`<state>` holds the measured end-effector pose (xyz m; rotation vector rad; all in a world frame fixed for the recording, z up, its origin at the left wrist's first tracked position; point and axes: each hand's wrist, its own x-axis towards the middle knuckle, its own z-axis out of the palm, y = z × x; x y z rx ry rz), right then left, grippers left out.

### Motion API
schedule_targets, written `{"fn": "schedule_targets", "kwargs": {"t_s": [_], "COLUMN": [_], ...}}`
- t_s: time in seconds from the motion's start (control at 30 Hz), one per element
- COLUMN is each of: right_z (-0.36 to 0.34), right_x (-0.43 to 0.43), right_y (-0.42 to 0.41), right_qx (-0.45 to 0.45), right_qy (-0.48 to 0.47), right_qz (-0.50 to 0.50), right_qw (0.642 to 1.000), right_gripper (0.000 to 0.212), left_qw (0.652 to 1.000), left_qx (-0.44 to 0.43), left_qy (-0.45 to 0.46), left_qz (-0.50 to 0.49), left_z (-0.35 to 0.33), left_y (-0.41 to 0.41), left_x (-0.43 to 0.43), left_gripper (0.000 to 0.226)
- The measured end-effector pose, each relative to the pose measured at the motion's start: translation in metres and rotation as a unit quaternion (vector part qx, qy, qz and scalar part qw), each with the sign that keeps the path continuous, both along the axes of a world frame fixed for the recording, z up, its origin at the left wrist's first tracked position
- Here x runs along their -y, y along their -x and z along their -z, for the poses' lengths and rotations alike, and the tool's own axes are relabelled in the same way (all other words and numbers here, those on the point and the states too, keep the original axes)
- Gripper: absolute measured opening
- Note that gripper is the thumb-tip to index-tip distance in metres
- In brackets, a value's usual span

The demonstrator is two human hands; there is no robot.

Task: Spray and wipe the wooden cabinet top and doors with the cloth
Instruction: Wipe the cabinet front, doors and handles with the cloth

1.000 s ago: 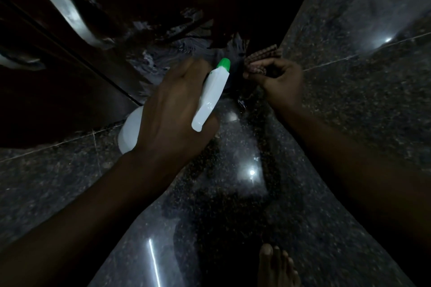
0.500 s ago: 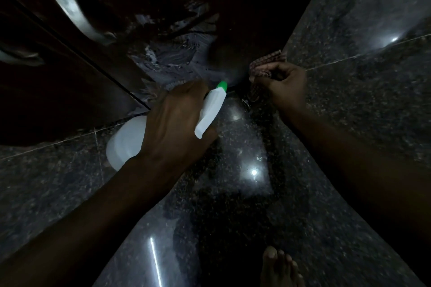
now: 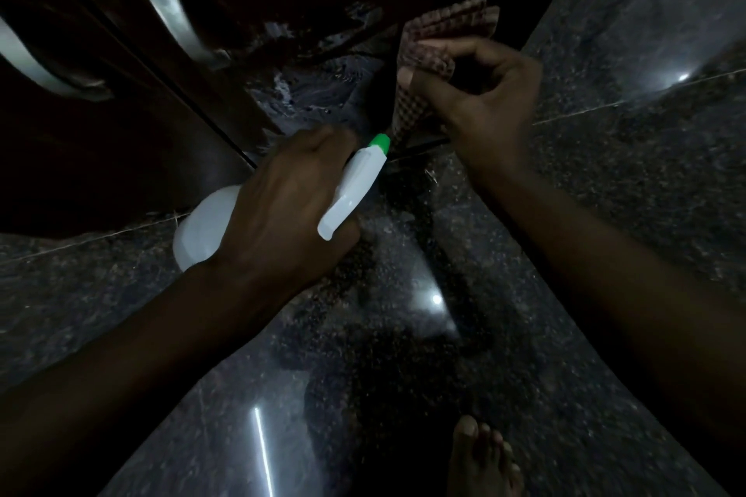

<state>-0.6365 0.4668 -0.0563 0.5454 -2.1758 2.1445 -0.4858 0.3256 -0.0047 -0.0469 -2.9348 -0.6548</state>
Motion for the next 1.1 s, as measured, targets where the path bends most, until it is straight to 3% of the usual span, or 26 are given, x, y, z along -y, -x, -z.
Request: {"fn": "schedule_targets", "kwargs": {"t_s": [0.5, 0.63, 0.83, 0.97, 1.0, 1.1], "right_z": [0.072, 0.052, -0.001, 0.006, 0.014, 0.036], "right_x": [-0.007, -0.001, 0.014, 0.012, 0.012, 0.010], "right_y": [-0.004, -0.009, -0.015, -0.013, -0.013, -0.014], "right_qx": [0.141, 0.139, 0.028, 0.022, 0.034, 0.079], "right_qy": [-0.119, -0.088, -0.023, -0.041, -0.056, -0.113], "right_qz": [0.003, -0.003, -0.014, -0.012, -0.017, -0.027], "right_qw": [0.983, 0.986, 0.999, 0.999, 0.998, 0.990], "right_gripper": [0.024, 0.019, 0.019, 0.020, 0.022, 0.026], "left_qw": [0.999, 0.999, 0.998, 0.988, 0.984, 0.986], "left_qx": [-0.011, -0.017, -0.015, 0.041, 0.051, 0.043], "left_qy": [0.005, 0.011, 0.043, 0.149, 0.167, 0.158], "left_qz": [-0.034, -0.030, -0.041, -0.030, -0.034, -0.043], "left_z": [-0.003, -0.002, -0.003, 0.000, -0.001, -0.004], "left_y": [-0.016, -0.021, -0.025, -0.027, -0.027, -0.031], "left_x": [0.011, 0.014, 0.014, 0.018, 0.018, 0.019], "left_gripper": [0.010, 0.021, 0.021, 0.061, 0.059, 0.018]}}
